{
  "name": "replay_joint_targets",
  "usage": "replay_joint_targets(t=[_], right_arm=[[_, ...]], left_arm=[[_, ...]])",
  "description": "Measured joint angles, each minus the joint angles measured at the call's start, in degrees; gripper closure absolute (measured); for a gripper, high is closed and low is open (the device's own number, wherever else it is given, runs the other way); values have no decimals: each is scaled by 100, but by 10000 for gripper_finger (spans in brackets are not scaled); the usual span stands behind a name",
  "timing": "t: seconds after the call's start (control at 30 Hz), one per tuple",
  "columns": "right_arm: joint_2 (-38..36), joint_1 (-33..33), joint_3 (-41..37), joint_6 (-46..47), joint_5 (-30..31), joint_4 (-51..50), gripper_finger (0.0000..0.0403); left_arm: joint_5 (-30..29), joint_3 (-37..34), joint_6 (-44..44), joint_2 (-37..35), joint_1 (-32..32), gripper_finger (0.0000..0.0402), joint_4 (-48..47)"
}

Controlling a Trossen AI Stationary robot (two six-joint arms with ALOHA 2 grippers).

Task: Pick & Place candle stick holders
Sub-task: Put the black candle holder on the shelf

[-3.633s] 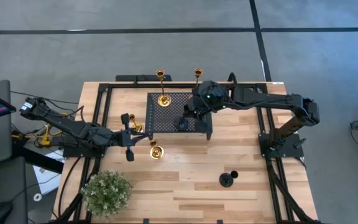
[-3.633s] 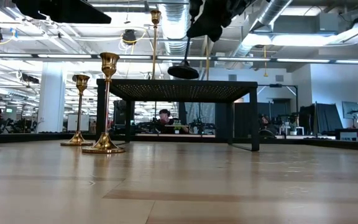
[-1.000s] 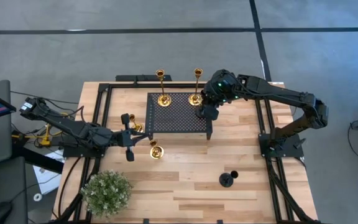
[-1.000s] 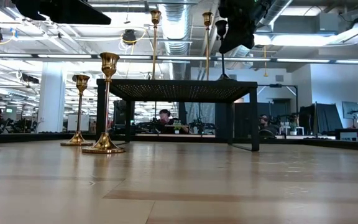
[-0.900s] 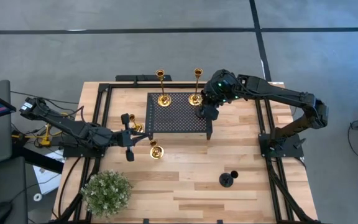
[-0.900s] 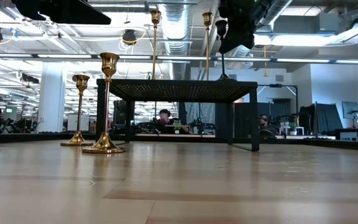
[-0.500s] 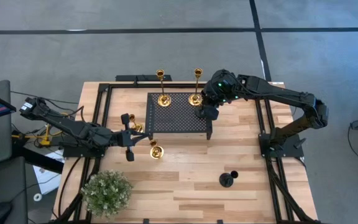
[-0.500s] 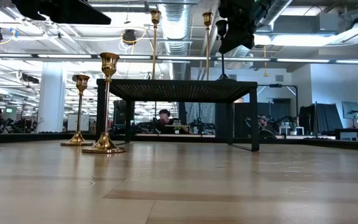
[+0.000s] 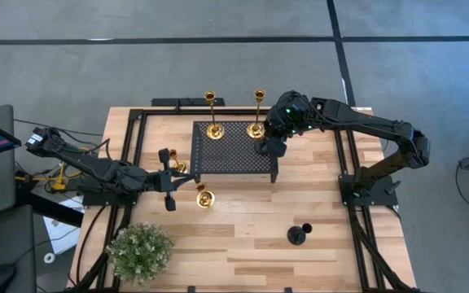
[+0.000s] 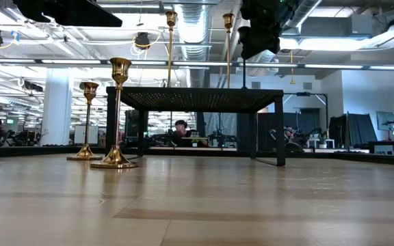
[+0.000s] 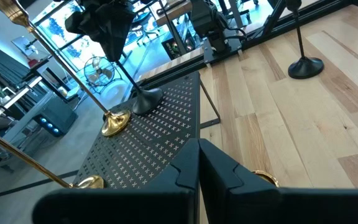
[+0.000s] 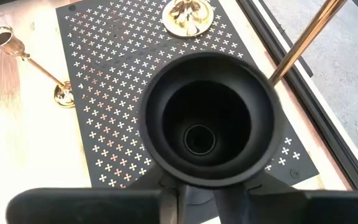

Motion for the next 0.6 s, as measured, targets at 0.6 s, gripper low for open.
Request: replay_joint_targets(t=[0.6], right_arm=[[-11,4,-2,-16,-28,-567,337]], left_arm=[[0,0,-2,0,0,395,-2]])
